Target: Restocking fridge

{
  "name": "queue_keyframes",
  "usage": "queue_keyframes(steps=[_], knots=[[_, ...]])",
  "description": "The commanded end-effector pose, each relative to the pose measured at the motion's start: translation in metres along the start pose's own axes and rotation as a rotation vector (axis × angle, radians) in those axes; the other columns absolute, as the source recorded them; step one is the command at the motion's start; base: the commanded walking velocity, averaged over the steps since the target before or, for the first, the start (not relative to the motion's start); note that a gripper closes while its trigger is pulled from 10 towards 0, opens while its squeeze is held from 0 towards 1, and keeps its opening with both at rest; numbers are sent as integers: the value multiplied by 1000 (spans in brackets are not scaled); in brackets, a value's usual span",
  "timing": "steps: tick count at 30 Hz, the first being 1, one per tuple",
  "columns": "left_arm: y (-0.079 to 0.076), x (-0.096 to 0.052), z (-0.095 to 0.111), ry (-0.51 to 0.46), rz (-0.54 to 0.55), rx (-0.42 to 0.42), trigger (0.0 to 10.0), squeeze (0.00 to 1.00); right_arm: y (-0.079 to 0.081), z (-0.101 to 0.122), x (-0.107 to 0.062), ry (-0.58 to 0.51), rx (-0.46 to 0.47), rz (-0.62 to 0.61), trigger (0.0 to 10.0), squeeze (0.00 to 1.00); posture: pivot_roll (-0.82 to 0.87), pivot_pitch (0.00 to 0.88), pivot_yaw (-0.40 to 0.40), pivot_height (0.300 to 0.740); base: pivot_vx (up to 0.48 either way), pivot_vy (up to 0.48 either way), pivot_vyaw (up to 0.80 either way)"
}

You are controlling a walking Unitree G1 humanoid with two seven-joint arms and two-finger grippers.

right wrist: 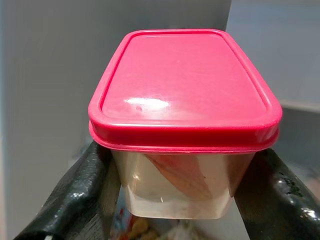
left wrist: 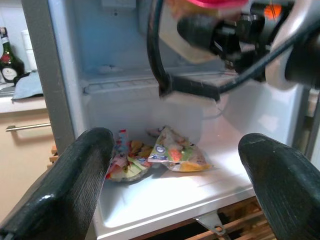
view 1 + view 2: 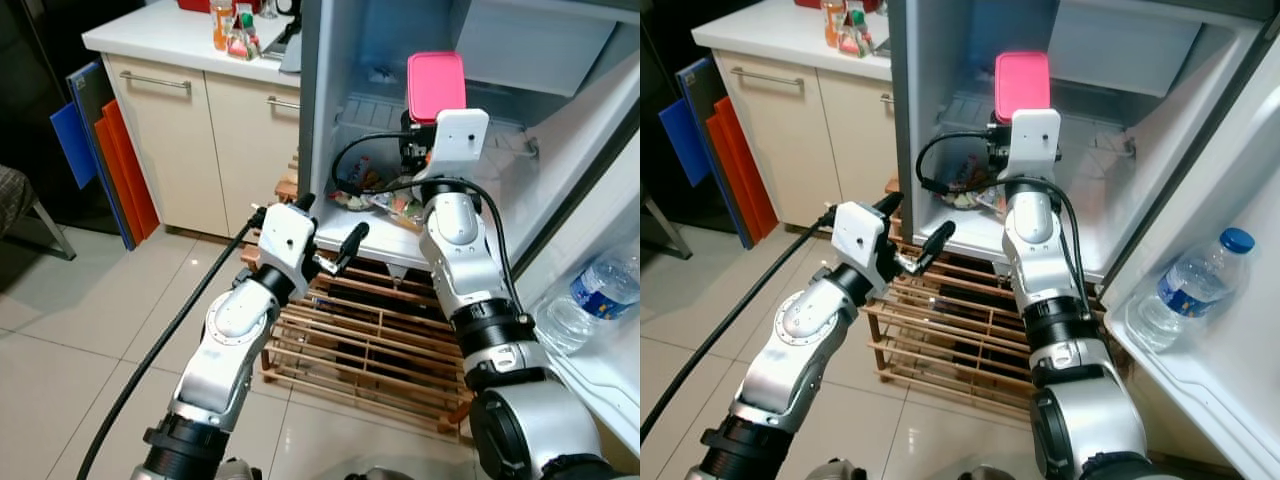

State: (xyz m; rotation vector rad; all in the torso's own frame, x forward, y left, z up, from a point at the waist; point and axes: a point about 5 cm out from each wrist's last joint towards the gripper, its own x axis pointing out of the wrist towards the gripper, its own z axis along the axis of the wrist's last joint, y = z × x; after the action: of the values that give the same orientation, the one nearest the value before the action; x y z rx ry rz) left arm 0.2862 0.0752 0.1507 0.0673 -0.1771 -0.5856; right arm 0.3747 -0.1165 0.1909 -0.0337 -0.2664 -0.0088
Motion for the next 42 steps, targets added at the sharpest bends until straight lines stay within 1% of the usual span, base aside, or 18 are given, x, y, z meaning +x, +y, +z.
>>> queue_keyframes(steps=[1,3,6,11,20,22,25,31,34,42], knots=[[0,3,2,-10,-5,-3,10000,0,1,4,1,-8,2,11,0,0,31,0,-53,740,0,0,0],[-1,3,3,-19,-6,-4,10000,0,6,4,3,-2,-6,36,0,0,27,0,-51,740,0,0,0],[-1,5,5,-30,-5,1,10000,0,11,1,7,22,-8,57,0,0,25,0,-55,740,275,393,0],[-10,5,12,-64,-52,24,10000,0,23,-5,15,103,-6,114,0,0,42,0,-67,740,289,382,0],[-13,0,10,-51,-78,28,10000,0,25,-9,19,143,5,118,0,0,61,0,-72,740,305,370,0],[-14,0,10,-45,-86,42,10000,0,25,-7,22,140,-1,115,0,0,62,0,-72,740,285,347,0],[-15,0,9,-41,-94,69,10000,0,23,-4,24,133,-12,105,0,0,63,0,-74,740,0,0,0],[-15,2,10,-43,-89,61,10000,0,20,-5,24,127,-21,87,0,0,57,0,-70,740,0,0,0],[-15,2,9,-41,-87,53,10000,0,18,-5,26,125,-21,73,0,0,57,0,-67,740,301,-367,0],[-14,2,10,-47,-79,47,10000,0,20,0,30,119,-24,71,0,0,66,0,-67,740,310,-278,0]])
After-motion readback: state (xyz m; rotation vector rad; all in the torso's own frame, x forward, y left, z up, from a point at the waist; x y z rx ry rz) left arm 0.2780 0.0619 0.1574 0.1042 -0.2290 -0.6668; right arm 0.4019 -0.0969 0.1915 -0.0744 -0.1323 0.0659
